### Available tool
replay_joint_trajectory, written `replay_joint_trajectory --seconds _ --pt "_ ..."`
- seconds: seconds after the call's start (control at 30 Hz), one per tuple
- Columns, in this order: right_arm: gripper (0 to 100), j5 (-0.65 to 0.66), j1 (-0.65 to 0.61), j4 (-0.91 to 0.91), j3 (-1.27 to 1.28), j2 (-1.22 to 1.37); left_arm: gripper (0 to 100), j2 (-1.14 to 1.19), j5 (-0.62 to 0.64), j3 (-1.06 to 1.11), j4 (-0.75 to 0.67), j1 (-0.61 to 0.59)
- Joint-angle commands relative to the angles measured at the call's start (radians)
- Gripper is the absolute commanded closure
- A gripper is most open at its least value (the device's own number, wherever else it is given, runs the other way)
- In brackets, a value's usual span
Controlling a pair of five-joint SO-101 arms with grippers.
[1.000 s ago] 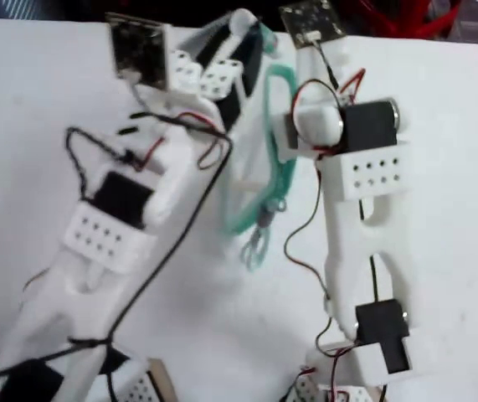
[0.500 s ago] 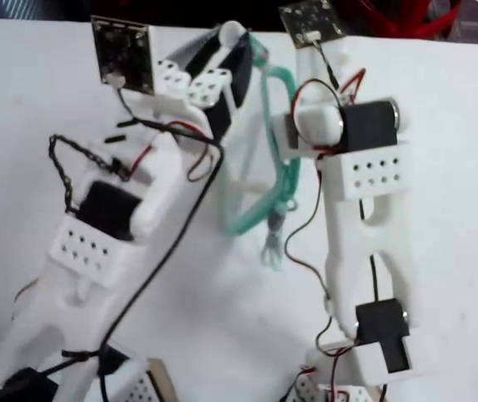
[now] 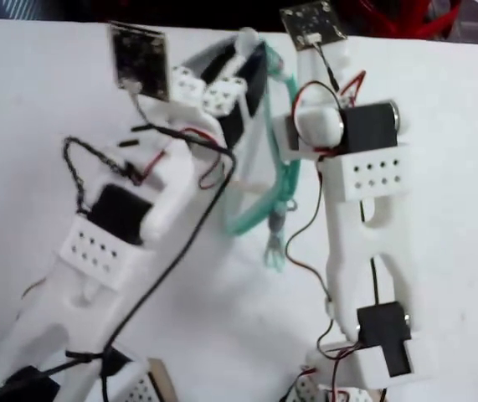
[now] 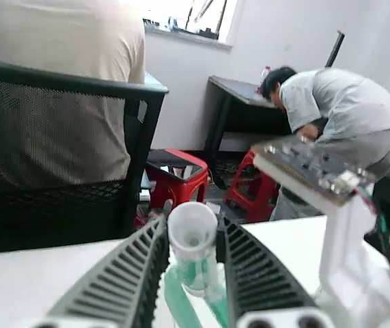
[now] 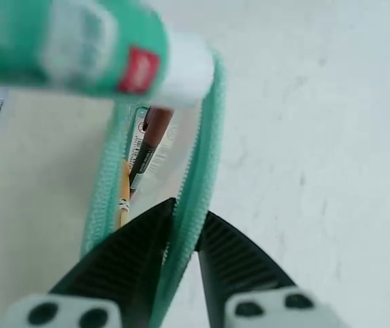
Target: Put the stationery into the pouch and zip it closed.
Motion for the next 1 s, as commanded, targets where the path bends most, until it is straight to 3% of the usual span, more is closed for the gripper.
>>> replay_joint_trajectory --seconds 0.0,0.27,0.33,0.43,0.5,0.7,0.97 --pt "98.0 -0.008 0.002 -0.013 -0.002 -0.030 97 -0.047 0.008 0.025 0.005 0.015" --pt "98.0 -0.008 0.002 -0.013 -0.002 -0.036 96 -0.042 -0.031 0.048 -0.002 0.013" --pt "98.0 -0.008 0.002 -0.013 -0.003 -0.038 88 -0.042 -0.023 0.052 0.005 0.022" --pt "98.0 -0.008 0.004 -0.013 -0.003 -0.038 71 -0.039 0.117 0.069 0.018 0.028" --pt "98.0 -0.008 0.008 -0.013 -0.003 -0.038 69 -0.041 0.167 0.071 0.025 0.028" --pt "98.0 -0.008 0.010 -0.013 -0.003 -0.038 69 -0.048 0.098 0.012 0.026 0.015" --pt "98.1 0.002 0.013 -0.067 -0.011 -0.033 71 -0.240 0.132 -0.048 0.242 -0.452"
